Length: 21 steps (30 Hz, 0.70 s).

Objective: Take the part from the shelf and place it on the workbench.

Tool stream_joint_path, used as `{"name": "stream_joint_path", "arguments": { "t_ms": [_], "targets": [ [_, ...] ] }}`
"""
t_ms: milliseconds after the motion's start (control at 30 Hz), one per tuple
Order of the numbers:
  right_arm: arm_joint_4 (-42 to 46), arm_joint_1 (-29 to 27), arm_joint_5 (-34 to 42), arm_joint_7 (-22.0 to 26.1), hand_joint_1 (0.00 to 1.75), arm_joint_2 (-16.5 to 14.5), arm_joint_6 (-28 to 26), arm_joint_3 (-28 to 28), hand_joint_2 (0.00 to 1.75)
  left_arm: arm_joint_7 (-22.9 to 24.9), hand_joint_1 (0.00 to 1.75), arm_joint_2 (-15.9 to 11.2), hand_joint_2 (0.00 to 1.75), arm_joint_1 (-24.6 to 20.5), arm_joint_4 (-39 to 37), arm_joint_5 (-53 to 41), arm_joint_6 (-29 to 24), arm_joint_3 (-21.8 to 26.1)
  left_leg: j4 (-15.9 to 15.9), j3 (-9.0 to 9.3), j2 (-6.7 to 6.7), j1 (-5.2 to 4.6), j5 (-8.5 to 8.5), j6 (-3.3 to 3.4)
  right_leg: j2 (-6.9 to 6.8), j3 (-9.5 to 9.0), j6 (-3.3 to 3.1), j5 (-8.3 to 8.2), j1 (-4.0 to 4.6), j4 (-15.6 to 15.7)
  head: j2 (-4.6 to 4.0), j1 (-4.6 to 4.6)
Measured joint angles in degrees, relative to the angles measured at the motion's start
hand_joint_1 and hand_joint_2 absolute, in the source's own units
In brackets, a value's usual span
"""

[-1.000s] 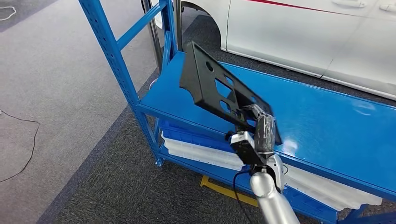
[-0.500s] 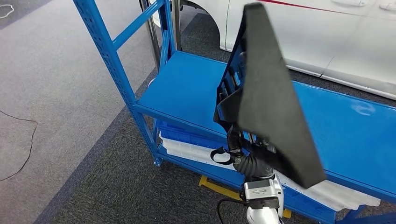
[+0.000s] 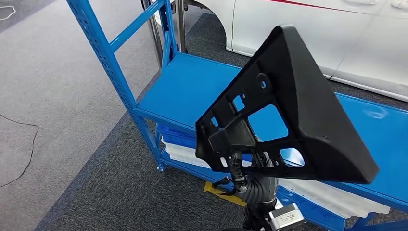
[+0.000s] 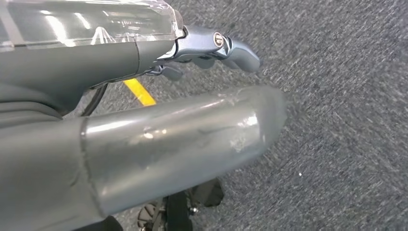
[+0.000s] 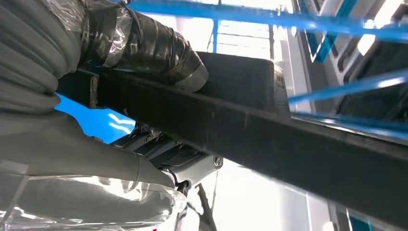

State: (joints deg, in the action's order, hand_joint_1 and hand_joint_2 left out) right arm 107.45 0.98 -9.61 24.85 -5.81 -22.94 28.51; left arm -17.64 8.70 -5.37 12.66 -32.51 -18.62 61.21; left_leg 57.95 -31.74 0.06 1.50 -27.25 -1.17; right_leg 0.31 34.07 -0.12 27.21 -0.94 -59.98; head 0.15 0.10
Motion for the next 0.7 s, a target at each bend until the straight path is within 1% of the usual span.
{"name": "stream_joint_path", "arguments": {
  "t_ms": [33, 67, 100, 167, 200, 233, 267, 300, 333, 367, 400, 433, 500, 567, 600, 700],
  "targets": [
    [0.09, -0.02, 0.02, 0.01, 1.75, -0.01, 0.01, 0.02, 1.75, 0.01, 0.0, 0.0, 0.0, 0.0, 0.0, 0.0, 0.0, 0.06, 0.21, -0.03, 0.0, 0.09, -0.32, -0.28, -0.04, -0.07, -0.46, -0.14, -0.02, 0.14, 0.0, -0.01],
    [0.21, -0.02, 0.08, 0.02, 1.75, -0.01, 0.08, 0.05, 1.75, 0.01, 0.0, 0.0, 0.0, -0.01, 0.0, -0.01, 0.0, 0.11, 1.27, -0.39, 0.0, 0.14, -1.25, -0.49, -0.12, -0.13, -0.87, -0.31, -0.11, 0.32, 0.0, -0.01],
    [0.31, -0.04, 0.32, 0.08, 1.75, -0.02, 0.27, 0.09, 1.75, 0.01, 0.0, 0.0, 0.0, -0.03, 0.0, -0.01, 0.01, 0.14, 3.52, -1.31, 0.0, 0.16, -2.86, -0.62, -0.2, -0.17, -1.21, -0.48, -0.17, 0.47, 0.0, -0.01],
    [0.39, -0.33, 1.72, 0.51, 1.75, -0.02, 1.34, 0.16, 1.75, 0.1, 0.0, 0.0, 0.0, 0.0, 0.0, -0.04, 0.09, 0.18, 10.79, -4.4, 0.01, 0.15, -6.98, -0.71, -0.32, 0.01, -1.61, -0.67, 0.09, 0.47, 0.0, -0.01],
    [0.39, -0.66, 2.58, 0.91, 1.75, -0.01, 2.03, 0.16, 1.75, 0.16, 0.0, 0.0, 0.0, 0.03, 0.0, -0.06, 0.15, 0.18, 14.17, -5.85, 0.01, 0.12, -8.41, -0.69, -0.33, 0.16, -1.72, -0.74, 0.31, 0.43, 0.0, -0.01],
    [0.39, -1.08, 3.37, 1.41, 1.75, -0.01, 2.7, 0.15, 1.75, 0.24, 0.0, 0.0, 0.0, 0.07, 0.0, -0.08, 0.21, 0.19, 15.98, -6.52, 0.01, 0.08, -8.79, -0.58, -0.33, 0.3, -1.8, -0.79, 0.53, 0.38, 0.0, -0.01],
    [0.39, -1.58, 3.89, 2.0, 1.75, -0.01, 3.2, 0.14, 1.75, 0.3, 0.0, 0.0, 0.0, 0.09, 0.0, -0.08, 0.26, 0.2, 15.55, -6.11, 0.01, -0.02, -8.0, -0.34, -0.32, 0.41, -1.85, -0.82, 0.72, 0.3, 0.0, -0.01],
    [0.39, -2.14, 4.26, 2.64, 1.75, -0.01, 3.64, 0.12, 1.75, 0.35, 0.0, 0.0, 0.0, 0.08, 0.0, -0.09, 0.28, 0.21, 13.0, -4.65, 0.01, -0.17, -6.33, 0.03, -0.3, 0.47, -1.88, -0.84, 0.9, 0.2, 0.0, -0.01],
    [0.39, -2.74, 4.57, 3.37, 1.75, -0.02, 4.1, 0.09, 1.75, 0.4, 0.0, -0.01, 0.0, 0.04, 0.0, -0.1, 0.31, 0.23, 8.98, -2.48, -0.01, -0.42, -4.4, 0.55, -0.28, 0.51, -1.89, -0.86, 1.01, 0.1, 0.0, -0.01],
    [0.39, -3.35, 4.81, 4.08, 1.75, -0.03, 4.56, 0.07, 1.75, 0.45, 0.0, -0.05, 0.0, -0.03, 0.0, -0.12, 0.32, 0.25, 5.08, -0.45, -0.02, -0.66, -3.01, 1.06, -0.29, 0.56, -1.84, -0.89, 1.18, -0.01, 0.0, 0.0],
    [0.39, -3.93, 4.99, 4.72, 1.75, -0.04, 5.03, 0.04, 1.75, 0.49, 0.0, -0.04, 0.0, -0.1, 0.0, -0.15, 0.33, 0.25, 2.27, 0.96, -0.05, -0.91, -2.14, 1.39, -0.3, 0.65, -1.71, -0.98, 1.25, -0.07, 0.0, -0.01],
    [0.39, -4.47, 5.1, 5.24, 1.75, -0.07, 5.5, 0.02, 1.75, 0.53, 0.0, -0.04, 0.0, -0.15, 0.0, -0.19, 0.33, 0.25, 0.73, 1.64, -0.08, -1.13, -1.8, 1.64, -0.34, 0.76, -1.48, -1.12, 1.24, -0.11, 0.0, 0.0],
    [0.39, -5.55, 5.25, 6.02, 1.75, -0.19, 6.27, -0.02, 1.75, 0.7, 0.0, 0.02, 0.0, -0.11, 0.0, -0.26, 0.33, 0.26, 0.18, 1.6, -0.14, -1.34, -1.28, 1.89, -0.38, 0.91, -0.81, -1.64, 1.17, 0.04, 0.0, -0.01],
    [0.39, -6.45, 5.4, 6.71, 1.75, -0.28, 6.76, -0.06, 1.75, 0.91, 0.0, 0.09, 0.0, -0.02, 0.0, -0.27, 0.34, 0.28, -0.51, 1.33, -0.12, -1.1, -0.6, 2.27, -0.37, 0.84, -0.31, -1.95, 1.32, 0.19, 0.0, 0.0],
    [0.39, -6.69, 5.46, 6.93, 1.75, -0.29, 6.85, -0.07, 1.75, 0.97, 0.0, 0.12, 0.0, 0.0, 0.0, -0.27, 0.34, 0.29, -0.84, 1.22, -0.09, -0.94, -0.35, 2.38, -0.35, 0.81, -0.19, -1.99, 1.44, 0.21, 0.0, 0.01],
    [0.39, -6.77, 5.48, 7.02, 1.75, -0.29, 6.9, -0.08, 1.75, 0.99, 0.0, 0.17, 0.0, 0.0, 0.0, -0.27, 0.35, 0.3, -1.0, 1.14, -0.06, -0.83, -0.25, 2.41, -0.35, 0.8, -0.16, -1.93, 1.5, 0.18, 0.0, 0.01]
  ]
}}
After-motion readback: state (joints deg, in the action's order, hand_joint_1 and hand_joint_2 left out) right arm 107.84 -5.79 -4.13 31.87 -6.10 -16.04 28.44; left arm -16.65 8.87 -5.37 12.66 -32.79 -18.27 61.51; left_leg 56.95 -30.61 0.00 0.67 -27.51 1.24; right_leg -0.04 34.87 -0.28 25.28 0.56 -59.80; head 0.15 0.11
